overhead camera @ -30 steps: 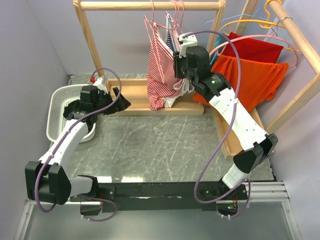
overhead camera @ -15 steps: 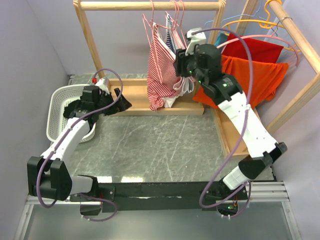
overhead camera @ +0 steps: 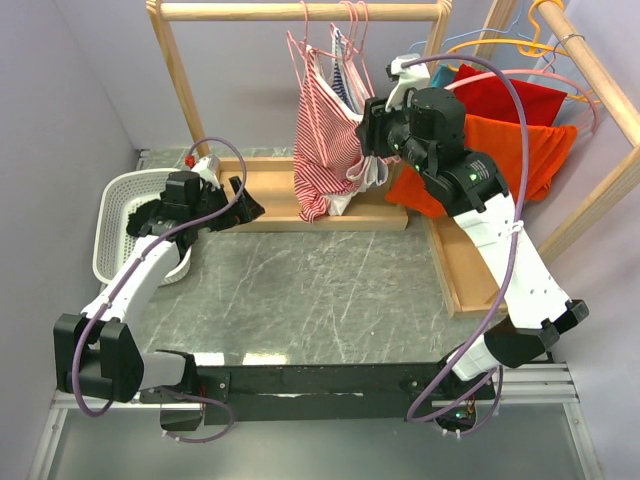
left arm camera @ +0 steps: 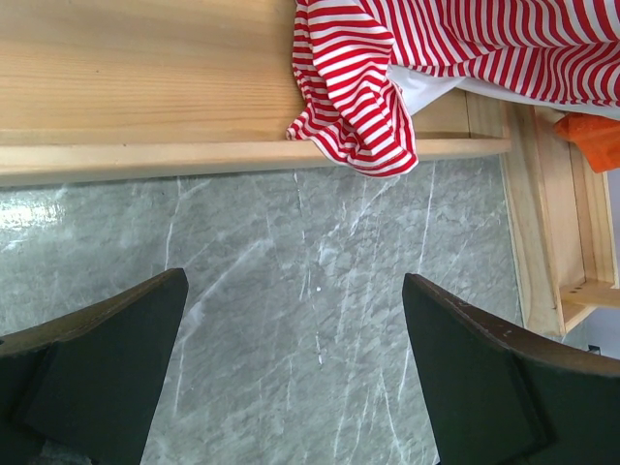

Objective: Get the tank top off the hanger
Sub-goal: Pick up the hanger from the clothesline.

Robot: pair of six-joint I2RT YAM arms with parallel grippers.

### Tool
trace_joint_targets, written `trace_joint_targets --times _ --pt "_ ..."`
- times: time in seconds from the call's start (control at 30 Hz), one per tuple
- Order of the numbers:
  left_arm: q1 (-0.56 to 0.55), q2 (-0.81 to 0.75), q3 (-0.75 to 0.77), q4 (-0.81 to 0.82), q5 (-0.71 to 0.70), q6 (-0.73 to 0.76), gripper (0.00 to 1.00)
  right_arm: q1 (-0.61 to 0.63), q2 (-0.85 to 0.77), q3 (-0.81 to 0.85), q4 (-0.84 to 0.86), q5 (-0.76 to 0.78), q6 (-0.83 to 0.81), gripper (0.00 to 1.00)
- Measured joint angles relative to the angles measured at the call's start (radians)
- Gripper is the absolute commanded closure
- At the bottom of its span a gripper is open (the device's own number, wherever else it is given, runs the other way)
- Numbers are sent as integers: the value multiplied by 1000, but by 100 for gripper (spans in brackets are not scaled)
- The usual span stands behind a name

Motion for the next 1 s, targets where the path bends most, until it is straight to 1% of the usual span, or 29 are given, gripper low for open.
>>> trace_joint_targets --times 0.37,1.0 --pt "0 0 0 -2 0 0 1 -1 34 33 -73 14 2 44" --pt "0 0 0 -7 0 0 1 -3 102 35 -69 108 -18 45"
